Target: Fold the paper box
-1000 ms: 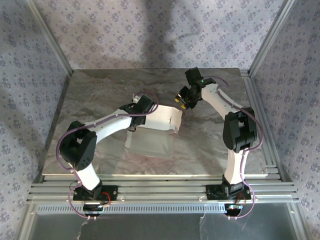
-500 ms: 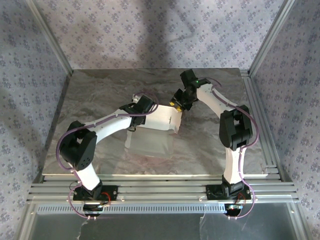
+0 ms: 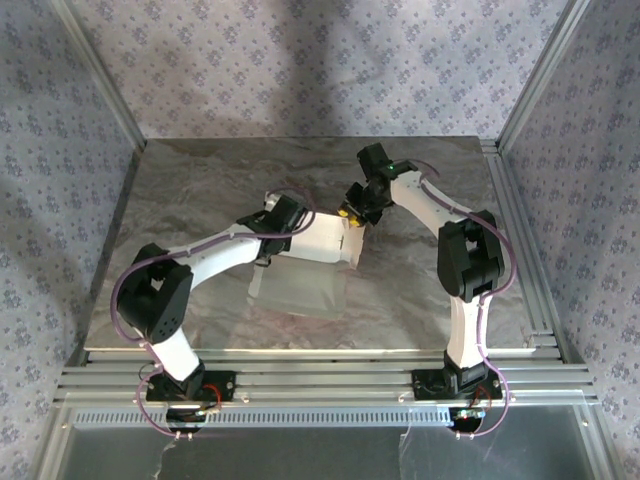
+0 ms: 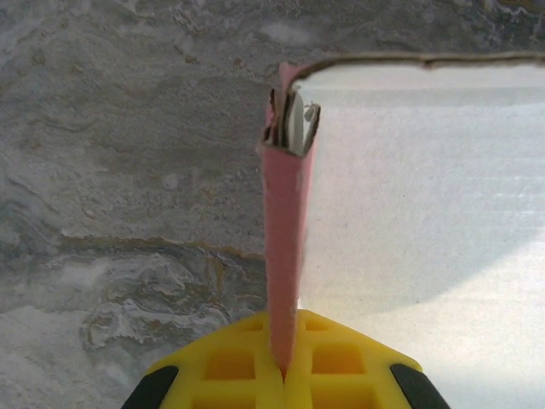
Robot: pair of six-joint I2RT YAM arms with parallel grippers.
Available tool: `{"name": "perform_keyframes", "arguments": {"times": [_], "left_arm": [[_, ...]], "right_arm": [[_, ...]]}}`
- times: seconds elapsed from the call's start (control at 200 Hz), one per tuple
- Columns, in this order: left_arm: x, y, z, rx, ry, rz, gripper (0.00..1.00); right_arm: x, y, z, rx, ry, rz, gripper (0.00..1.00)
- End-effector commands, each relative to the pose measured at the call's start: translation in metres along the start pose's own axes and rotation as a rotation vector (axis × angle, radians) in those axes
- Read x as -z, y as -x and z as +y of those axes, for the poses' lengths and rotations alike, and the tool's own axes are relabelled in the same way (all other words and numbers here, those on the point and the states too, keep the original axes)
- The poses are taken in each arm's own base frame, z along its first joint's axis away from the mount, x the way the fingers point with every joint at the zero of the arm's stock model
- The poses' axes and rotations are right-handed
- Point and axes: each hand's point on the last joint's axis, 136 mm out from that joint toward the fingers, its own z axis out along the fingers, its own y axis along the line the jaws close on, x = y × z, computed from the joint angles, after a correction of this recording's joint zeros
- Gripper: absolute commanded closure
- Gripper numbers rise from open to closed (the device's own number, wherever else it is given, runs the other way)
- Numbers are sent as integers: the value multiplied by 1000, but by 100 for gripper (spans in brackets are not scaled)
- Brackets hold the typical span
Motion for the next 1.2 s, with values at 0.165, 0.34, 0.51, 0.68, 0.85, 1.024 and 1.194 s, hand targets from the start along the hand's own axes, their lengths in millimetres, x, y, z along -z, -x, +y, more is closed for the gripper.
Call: {"name": "perform_keyframes", "arguments": {"times": [0.165,0.34,0.51,0.68,0.85,1.024,1.194], "left_arm": [[7,15,0,90,-108,-72,100],[4,14,1,120,-120,-59,100],[0,11,3,181,-175,-55,100],[-2,12,3,203,-206,-52,100],[-4,12,0,204,-226,-56,100],[-4,12,0,208,-235,-65,100],[-3,10,1,214,-256,-89,100]], "right_arm": [[9,-9,5,-86,65,-42,82],[11,-9,8,-118,84,-75,87],[10,-11,5,-121,69,-89,89],[8,-15,-4,-117,48,-106,93],[6,-19,-9,-110,41,-114,98],[9,-20,-11,-90,37,-152,100],[18,-23,-12,-47,36,-226,100]]}}
